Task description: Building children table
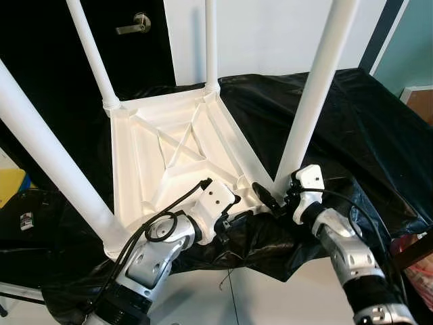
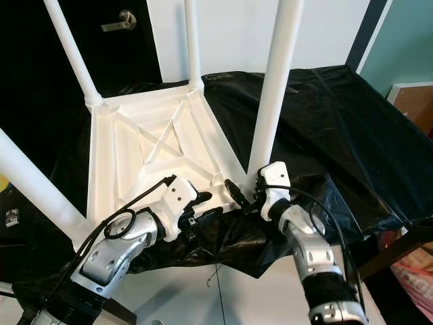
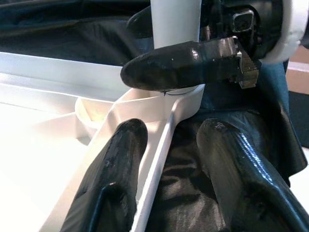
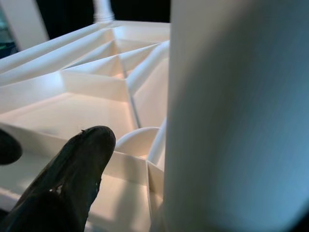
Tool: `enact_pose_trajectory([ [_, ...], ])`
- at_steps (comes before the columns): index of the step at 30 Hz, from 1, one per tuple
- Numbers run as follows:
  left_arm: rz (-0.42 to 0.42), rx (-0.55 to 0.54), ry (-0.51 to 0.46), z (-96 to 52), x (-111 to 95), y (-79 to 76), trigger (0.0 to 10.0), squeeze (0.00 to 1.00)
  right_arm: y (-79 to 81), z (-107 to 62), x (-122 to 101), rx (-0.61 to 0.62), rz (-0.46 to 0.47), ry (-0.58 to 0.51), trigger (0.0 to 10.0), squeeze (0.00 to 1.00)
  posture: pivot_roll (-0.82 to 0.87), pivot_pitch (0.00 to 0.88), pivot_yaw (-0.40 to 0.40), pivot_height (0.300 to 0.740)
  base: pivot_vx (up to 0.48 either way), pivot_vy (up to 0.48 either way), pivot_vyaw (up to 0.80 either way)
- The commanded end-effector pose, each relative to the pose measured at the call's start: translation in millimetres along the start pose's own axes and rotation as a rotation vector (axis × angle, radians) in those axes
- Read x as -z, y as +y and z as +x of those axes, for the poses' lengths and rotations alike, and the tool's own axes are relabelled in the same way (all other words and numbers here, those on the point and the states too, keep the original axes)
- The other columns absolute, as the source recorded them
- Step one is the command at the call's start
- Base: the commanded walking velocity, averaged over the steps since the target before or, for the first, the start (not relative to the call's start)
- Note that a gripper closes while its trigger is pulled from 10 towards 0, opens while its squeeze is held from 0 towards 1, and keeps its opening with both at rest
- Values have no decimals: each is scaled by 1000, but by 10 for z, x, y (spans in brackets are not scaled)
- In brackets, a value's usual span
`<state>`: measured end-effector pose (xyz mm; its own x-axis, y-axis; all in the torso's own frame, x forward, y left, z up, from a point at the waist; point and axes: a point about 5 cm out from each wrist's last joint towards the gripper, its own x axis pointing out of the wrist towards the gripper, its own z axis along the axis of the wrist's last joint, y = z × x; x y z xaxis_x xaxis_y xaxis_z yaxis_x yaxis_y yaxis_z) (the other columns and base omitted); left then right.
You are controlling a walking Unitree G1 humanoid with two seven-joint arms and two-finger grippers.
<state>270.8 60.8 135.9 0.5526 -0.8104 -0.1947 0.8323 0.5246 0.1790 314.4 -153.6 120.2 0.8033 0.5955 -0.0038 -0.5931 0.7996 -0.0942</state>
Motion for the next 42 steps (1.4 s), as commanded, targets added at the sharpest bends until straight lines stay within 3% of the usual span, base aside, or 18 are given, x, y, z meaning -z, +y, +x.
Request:
enact_pose_trajectory([
  [1, 37, 40, 4, -5, -17, 23, 10000, 0, 46, 46, 40, -67, -15, 26, 10000, 0, 19, 0, 50, 740, 0, 0, 0],
  [3, 50, 40, 3, -2, -43, 45, 10000, 0, 20, 59, 32, -71, -48, 30, 10000, 0, 44, 0, 49, 740, 0, 0, 0],
  [4, 64, 38, 0, 0, -79, 65, 10000, 0, -8, 65, 26, -69, -58, 30, 3961, 0, 66, 0, 43, 740, 0, 0, 0],
  [5, 72, 36, -2, 1, -103, 76, 10000, 0, -27, 66, 21, -69, -62, 29, 3961, 0, 66, 0, 43, 740, 0, 0, 0],
  [6, 82, 33, -9, 0, -141, 84, 10000, 0, -44, 63, 17, -67, -64, 28, 0, 0, 81, 0, 40, 740, 0, 0, 0],
  [15, 70, 11, -12, -38, -133, 54, 10000, 0, -26, 17, 67, -89, -53, 40, 0, 0, 82, 25, 36, 740, 0, 0, 0],
  [16, 69, 7, -8, -46, -118, 54, 10000, 0, -45, 10, 74, -78, -46, 46, 2980, 0, 76, 27, 40, 740, 0, 0, 0],
  [17, 66, 4, -8, -48, -114, 55, 10000, 0, -66, 5, 74, -66, -41, 49, 10000, 0, 69, 26, 40, 740, 0, 0, 0],
  [24, 61, -4, -12, -36, -110, 73, 10000, 0, -114, -19, 69, -25, -19, 42, 10000, 0, 47, 13, 36, 740, 0, 0, 0],
  [29, 56, -13, -14, -4, -82, 87, 10000, 0, -23, -11, 111, 93, 15, 23, 10000, 0, 21, 0, 36, 740, 0, 0, 0],
  [36, 57, -16, -15, 4, -84, 100, 10000, 0, 32, 13, 137, 148, 31, 25, 10000, 0, 18, 0, 34, 740, 0, 0, 0],
  [38, 59, -26, -15, -2, -82, 117, 10000, 0, 107, 41, 184, 277, 59, 37, 10000, 0, 23, 0, 25, 740, 0, 0, 0],
  [40, 59, -26, -15, -2, -82, 117, 10000, 0, 107, 41, 184, 277, 59, 37, 10000, 0, 23, 0, 25, 740, 0, 0, 0],
  [41, 61, -35, -14, -13, -71, 122, 10000, 0, 159, 64, 228, 425, 113, 57, 10000, 0, 24, 0, 24, 740, 0, 0, 0],
  [42, 61, -35, -14, -13, -71, 122, 10000, 0, 159, 64, 228, 425, 113, 57, 10000, 0, 24, 0, 24, 740, 0, 0, 0],
])
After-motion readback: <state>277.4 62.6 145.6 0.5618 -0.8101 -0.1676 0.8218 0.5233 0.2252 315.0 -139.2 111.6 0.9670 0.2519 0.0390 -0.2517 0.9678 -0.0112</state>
